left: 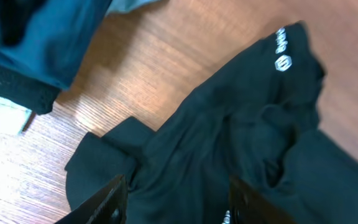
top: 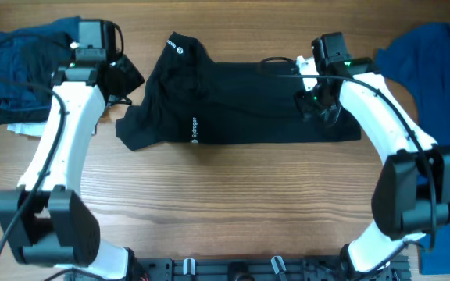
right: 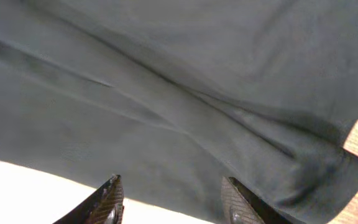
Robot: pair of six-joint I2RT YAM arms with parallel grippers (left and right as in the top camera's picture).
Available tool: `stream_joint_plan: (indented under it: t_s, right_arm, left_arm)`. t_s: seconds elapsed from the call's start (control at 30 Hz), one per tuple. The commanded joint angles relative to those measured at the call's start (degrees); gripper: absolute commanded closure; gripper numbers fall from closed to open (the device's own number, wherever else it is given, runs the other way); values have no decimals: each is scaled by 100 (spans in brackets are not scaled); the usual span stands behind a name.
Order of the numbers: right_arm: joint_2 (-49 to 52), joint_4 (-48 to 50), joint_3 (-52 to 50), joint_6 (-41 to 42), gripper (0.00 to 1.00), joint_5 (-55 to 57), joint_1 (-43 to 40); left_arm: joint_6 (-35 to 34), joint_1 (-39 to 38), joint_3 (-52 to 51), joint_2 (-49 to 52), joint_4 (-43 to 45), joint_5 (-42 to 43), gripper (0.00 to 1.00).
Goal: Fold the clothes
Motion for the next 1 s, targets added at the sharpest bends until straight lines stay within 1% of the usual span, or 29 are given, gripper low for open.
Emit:
stream_joint_plan:
  t_s: [0.0,0.13,0.23,0.3,0.33,0.4,0.43,0.53,0.6,0.9,0.97]
  right_arm:
    - [415,170,92,9,44,205,-4]
    - [629,345,92,-490,39,4,0]
    - [682,481,92,-713,40,164,0]
    - [682,601,92,-675,47,313,0]
    - [682,680,92,-597,56,402,0]
    - [684,774,92,-597,65,417,0]
    - [684,785,92,-597,65,417,0]
    - [686,785,92,-603,58,420,0]
    - [686,785,92,-616,55,417,0]
    - [693,868,-55,-612,55,225,0]
    - [693,1021,-164,-614,51,249,-2]
  left_arm:
    - [236,-52,-24,216,-4,50,47]
    - [234,-52,-24,295,-7,50,46]
    - [236,-52,-24,295,-7,50,45]
    - [234,-52,-24,295,-7,50,45]
    - [236,-52,-24,295,-7,50,45]
    - [236,-52,-24,295,-4,50,45]
    - [236,-52,-24,295,-4,50,45]
    - [234,-52,-24,295,-4,50,45]
    - [236,-52,-24,295,-4,50,44]
    - [234,-52,-24,295,-7,50,44]
    - [236,-52,-24,295,-7,50,43]
